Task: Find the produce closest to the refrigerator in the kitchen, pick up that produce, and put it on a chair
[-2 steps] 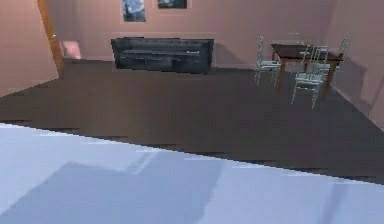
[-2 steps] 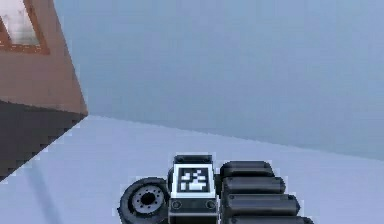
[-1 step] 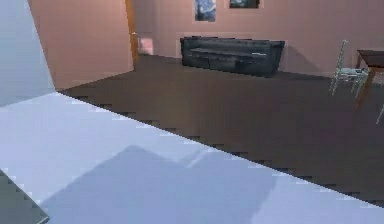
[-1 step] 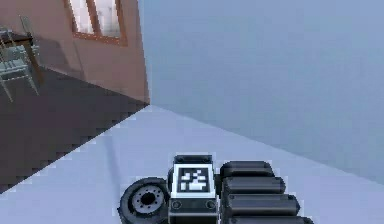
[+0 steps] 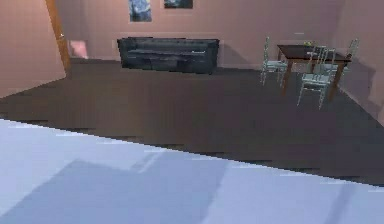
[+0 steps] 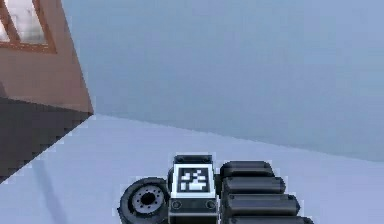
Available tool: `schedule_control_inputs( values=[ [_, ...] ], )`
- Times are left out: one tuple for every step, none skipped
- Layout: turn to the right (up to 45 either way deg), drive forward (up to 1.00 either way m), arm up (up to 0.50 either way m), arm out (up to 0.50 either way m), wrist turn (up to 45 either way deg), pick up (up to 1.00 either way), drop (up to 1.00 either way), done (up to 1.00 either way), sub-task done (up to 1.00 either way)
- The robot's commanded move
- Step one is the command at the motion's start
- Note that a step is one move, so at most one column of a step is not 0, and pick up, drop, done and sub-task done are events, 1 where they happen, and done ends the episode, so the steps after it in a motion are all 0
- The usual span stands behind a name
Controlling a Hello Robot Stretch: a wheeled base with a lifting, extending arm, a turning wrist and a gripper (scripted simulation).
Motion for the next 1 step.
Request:
schedule_control_inputs(
  values=[
    [-15.0, 0.0, 0.0, 0.0, 0.0, 0.0, 0.0, 0.0, 0.0]
  ],
)
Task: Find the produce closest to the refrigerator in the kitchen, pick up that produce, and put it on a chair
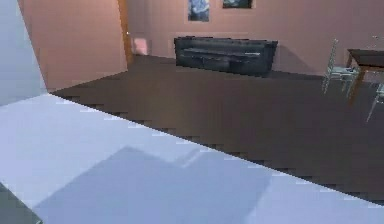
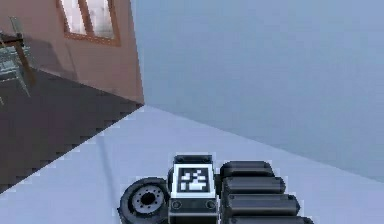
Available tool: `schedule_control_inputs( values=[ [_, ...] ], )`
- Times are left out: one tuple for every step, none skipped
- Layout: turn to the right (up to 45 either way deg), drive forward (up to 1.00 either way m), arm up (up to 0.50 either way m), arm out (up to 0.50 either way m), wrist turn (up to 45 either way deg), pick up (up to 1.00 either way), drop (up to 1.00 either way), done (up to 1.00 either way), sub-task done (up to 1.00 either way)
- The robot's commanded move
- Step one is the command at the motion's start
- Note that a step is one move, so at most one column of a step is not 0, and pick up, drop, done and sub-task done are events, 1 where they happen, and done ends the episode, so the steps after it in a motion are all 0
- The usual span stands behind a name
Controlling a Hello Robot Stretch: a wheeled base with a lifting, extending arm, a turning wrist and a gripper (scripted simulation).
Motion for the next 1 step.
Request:
schedule_control_inputs(
  values=[
    [12.0, 0.0, 0.0, 0.0, 0.0, 0.0, 0.0, 0.0, 0.0]
  ],
)
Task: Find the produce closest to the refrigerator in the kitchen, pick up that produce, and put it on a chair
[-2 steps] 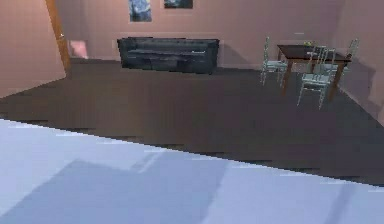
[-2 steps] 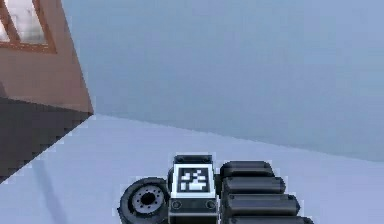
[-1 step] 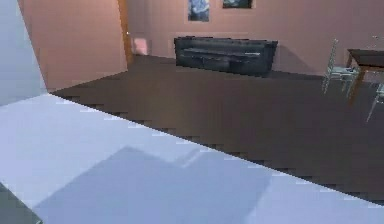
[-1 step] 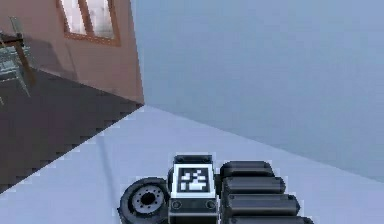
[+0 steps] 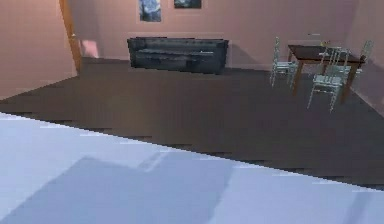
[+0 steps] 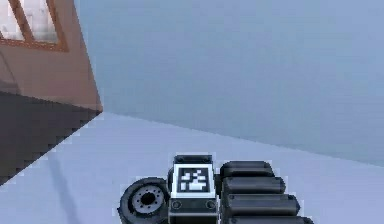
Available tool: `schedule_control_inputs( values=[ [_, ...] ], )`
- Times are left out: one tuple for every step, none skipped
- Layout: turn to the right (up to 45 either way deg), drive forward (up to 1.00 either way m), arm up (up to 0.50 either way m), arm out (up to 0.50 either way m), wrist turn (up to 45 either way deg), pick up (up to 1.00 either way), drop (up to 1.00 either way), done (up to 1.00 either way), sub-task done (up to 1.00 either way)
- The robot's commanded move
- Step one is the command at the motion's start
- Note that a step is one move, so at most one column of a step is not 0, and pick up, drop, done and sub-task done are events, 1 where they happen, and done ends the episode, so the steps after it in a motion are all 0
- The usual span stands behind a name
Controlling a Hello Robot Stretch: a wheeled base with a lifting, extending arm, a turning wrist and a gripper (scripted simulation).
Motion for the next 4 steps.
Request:
schedule_control_inputs(
  values=[
    [-45.0, 0.0, 0.0, 0.0, 0.0, 0.0, 0.0, 0.0, 0.0],
    [-45.0, 0.0, 0.0, 0.0, 0.0, 0.0, 0.0, 0.0, 0.0],
    [-45.0, 0.0, 0.0, 0.0, 0.0, 0.0, 0.0, 0.0, 0.0],
    [-6.0, 0.0, 0.0, 0.0, 0.0, 0.0, 0.0, 0.0, 0.0]
  ],
)
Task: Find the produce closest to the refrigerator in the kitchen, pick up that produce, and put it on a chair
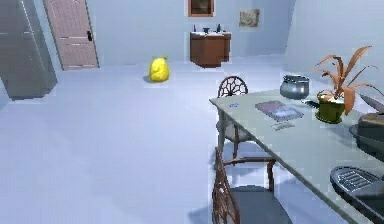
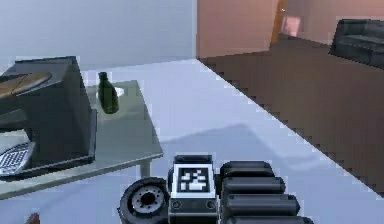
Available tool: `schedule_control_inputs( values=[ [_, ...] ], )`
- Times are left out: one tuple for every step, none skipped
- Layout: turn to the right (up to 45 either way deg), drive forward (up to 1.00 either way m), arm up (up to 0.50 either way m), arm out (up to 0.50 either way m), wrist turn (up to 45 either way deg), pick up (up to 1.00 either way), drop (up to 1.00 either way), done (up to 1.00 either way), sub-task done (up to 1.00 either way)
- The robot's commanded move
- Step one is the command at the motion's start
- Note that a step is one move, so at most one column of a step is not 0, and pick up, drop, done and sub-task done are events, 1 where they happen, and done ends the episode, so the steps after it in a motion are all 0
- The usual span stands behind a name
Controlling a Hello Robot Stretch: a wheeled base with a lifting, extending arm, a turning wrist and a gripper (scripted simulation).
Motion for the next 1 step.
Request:
schedule_control_inputs(
  values=[
    [0.0, 0.3, 0.0, 0.0, 0.0, 0.0, 0.0, 0.0, 0.0]
  ],
)
